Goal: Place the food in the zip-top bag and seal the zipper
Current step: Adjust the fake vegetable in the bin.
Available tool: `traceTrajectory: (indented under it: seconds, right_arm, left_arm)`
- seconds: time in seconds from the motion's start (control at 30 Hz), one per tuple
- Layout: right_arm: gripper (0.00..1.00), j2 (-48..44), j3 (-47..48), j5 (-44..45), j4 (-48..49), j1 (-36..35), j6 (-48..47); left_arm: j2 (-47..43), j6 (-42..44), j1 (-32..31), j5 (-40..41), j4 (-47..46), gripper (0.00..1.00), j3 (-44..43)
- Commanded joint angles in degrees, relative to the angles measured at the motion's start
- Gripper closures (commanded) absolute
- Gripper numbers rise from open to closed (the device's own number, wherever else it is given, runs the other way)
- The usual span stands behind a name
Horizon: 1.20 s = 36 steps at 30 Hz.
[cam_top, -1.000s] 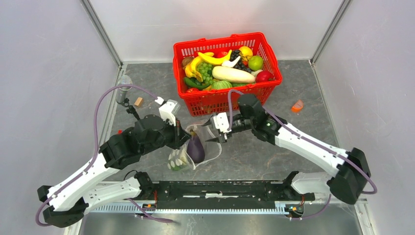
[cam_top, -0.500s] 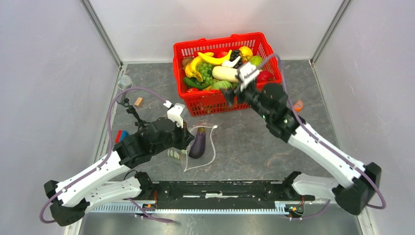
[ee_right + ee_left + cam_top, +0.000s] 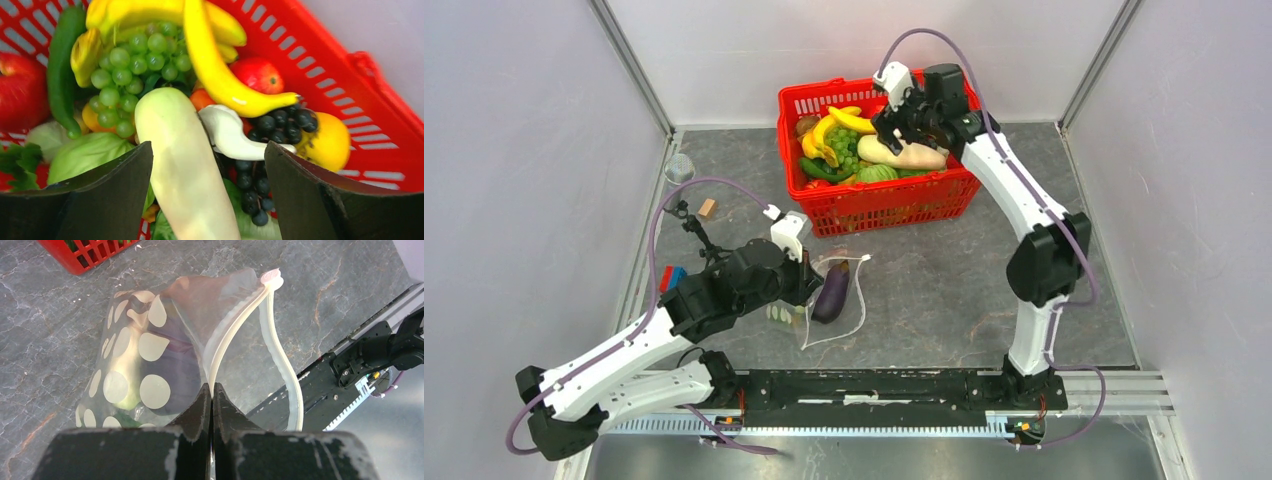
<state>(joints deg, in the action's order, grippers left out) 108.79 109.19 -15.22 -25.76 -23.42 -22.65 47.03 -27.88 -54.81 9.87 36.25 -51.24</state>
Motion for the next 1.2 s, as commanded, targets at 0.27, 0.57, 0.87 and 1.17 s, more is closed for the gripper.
traceTrajectory:
  seconds: [0.27,0.57,0.87,1.17]
  right_arm:
    - [0.14,10.6,11.2,-13.4,-18.6,2.4,-8.4]
    - [0.16,14.6,11.0,-3.6,-18.8,2.5,-6.7]
    - [0.79,2.5,0.1,-11.0,0.5,2.7,3.3]
    - [0.86,-10.7,-18.3,-17.5,29.3,4.1,19.4]
  left_arm:
    - [0.8,4.1,0.2,-0.8,-0.8,0.98,-2.5]
    - [1.8,3.6,0.3,-1.9,-1.8,0.98,-2.3]
    - [0.3,2.7,0.3,-1.5,-1.6,0.98,-1.8]
    - [-2.4,1.7,0.3,-0.9,-1.4,0.98,-0.8]
